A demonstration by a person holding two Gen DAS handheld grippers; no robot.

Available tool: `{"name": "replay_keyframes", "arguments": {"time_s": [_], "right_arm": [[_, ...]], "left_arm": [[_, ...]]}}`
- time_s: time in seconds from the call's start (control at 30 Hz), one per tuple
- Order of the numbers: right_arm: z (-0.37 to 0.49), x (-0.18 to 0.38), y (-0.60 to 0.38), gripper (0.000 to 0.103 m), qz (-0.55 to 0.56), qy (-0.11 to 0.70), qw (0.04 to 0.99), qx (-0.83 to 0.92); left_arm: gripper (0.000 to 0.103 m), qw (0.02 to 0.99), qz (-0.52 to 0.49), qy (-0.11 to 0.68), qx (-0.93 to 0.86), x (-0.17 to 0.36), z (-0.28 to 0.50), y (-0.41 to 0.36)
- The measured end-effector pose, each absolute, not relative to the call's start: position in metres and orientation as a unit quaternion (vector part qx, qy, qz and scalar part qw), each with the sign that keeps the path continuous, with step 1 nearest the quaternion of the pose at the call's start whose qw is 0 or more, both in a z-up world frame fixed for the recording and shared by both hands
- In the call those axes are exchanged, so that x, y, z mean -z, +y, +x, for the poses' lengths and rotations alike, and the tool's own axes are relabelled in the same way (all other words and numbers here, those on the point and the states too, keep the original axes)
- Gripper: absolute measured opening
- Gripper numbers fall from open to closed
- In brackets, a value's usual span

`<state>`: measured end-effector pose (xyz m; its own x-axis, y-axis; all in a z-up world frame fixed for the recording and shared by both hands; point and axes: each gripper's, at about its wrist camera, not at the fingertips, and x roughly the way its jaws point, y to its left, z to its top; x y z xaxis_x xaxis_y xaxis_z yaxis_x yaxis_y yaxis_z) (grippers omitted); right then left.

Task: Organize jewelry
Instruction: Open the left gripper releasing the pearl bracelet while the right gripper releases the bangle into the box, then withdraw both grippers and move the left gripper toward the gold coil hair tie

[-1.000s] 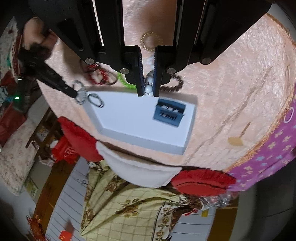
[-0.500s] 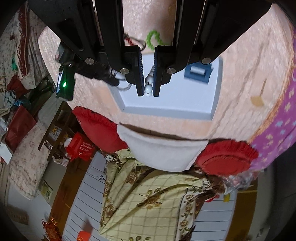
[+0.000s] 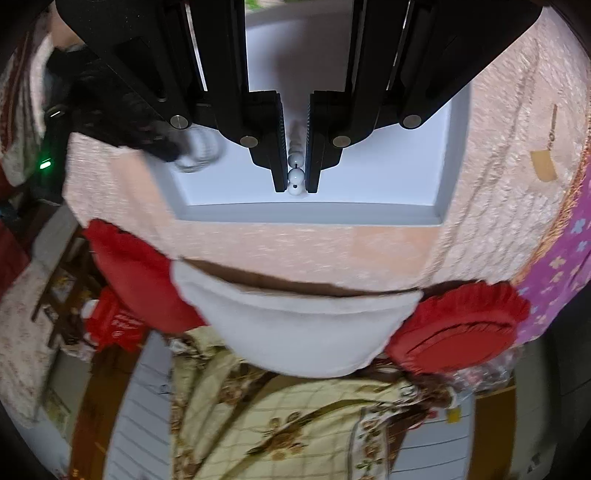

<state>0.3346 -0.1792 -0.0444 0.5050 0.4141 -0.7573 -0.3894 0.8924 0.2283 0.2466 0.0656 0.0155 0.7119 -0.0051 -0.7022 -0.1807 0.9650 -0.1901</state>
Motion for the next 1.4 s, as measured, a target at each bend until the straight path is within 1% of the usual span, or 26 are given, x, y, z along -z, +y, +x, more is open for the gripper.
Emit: {"name": "replay_keyframes", "arguments": {"time_s": [0.2,0.37,0.5,0.57,0.6,0.67,0.7,0.73,0.77,0.8,0.97,1.07,1.13,1.2,1.23,1.3,1.4], "right_arm": [[0.349,0.059,-0.186,0.007,0.024,0.472,0.859,-0.196],[0.35,0.059,-0.182,0.007,0.009,0.469,0.864,-0.183],[0.349,0.059,-0.181,0.007,0.01,0.465,0.865,-0.188],[0.349,0.059,-0.185,0.007,0.025,0.461,0.866,-0.194],[0.349,0.058,-0.187,0.007,0.03,0.46,0.865,-0.197],[0.347,0.058,-0.187,0.01,0.033,0.459,0.865,-0.2],[0.346,0.056,-0.189,0.017,0.037,0.456,0.866,-0.202],[0.345,0.054,-0.19,0.029,0.041,0.453,0.867,-0.205],[0.342,0.049,-0.192,0.033,0.049,0.442,0.87,-0.213],[0.339,0.045,-0.192,0.04,0.05,0.435,0.873,-0.214],[0.315,0.011,-0.203,0.04,0.059,0.378,0.896,-0.228],[0.282,-0.017,-0.211,0.04,0.046,0.336,0.909,-0.241],[0.258,-0.029,-0.216,0.041,0.03,0.316,0.916,-0.244],[0.233,-0.036,-0.223,0.046,0.024,0.3,0.92,-0.252],[0.225,-0.037,-0.227,0.047,0.023,0.297,0.92,-0.254],[0.2,-0.036,-0.236,0.048,0.018,0.292,0.921,-0.258],[0.174,-0.022,-0.25,0.048,0.006,0.31,0.916,-0.256]], "left_arm": [[0.008,0.897,-0.137,0.408,-0.099,0.02,0.245,0.11],[0.008,0.884,-0.14,0.429,-0.122,0.042,0.239,0.133],[0.008,0.88,-0.133,0.438,-0.131,0.049,0.238,0.137],[0.016,0.881,-0.127,0.437,-0.132,0.049,0.236,0.138],[0.027,0.881,-0.127,0.436,-0.132,0.049,0.236,0.14],[0.036,0.885,-0.132,0.429,-0.125,0.046,0.233,0.14],[0.043,0.887,-0.133,0.425,-0.124,0.043,0.23,0.14],[0.044,0.889,-0.133,0.42,-0.123,0.041,0.229,0.14],[0.044,0.892,-0.13,0.415,-0.124,0.037,0.226,0.139],[0.045,0.893,-0.128,0.412,-0.125,0.034,0.224,0.139],[0.045,0.901,-0.122,0.397,-0.127,0.009,0.208,0.139],[0.046,0.908,-0.119,0.383,-0.124,-0.008,0.188,0.137],[0.055,0.912,-0.115,0.374,-0.122,-0.015,0.171,0.132],[0.056,0.914,-0.112,0.373,-0.112,-0.015,0.149,0.122],[0.056,0.914,-0.112,0.375,-0.105,-0.013,0.141,0.118],[0.056,0.913,-0.114,0.383,-0.088,-0.006,0.122,0.108],[0.056,0.909,-0.113,0.396,-0.066,0.009,0.099,0.09]]}}
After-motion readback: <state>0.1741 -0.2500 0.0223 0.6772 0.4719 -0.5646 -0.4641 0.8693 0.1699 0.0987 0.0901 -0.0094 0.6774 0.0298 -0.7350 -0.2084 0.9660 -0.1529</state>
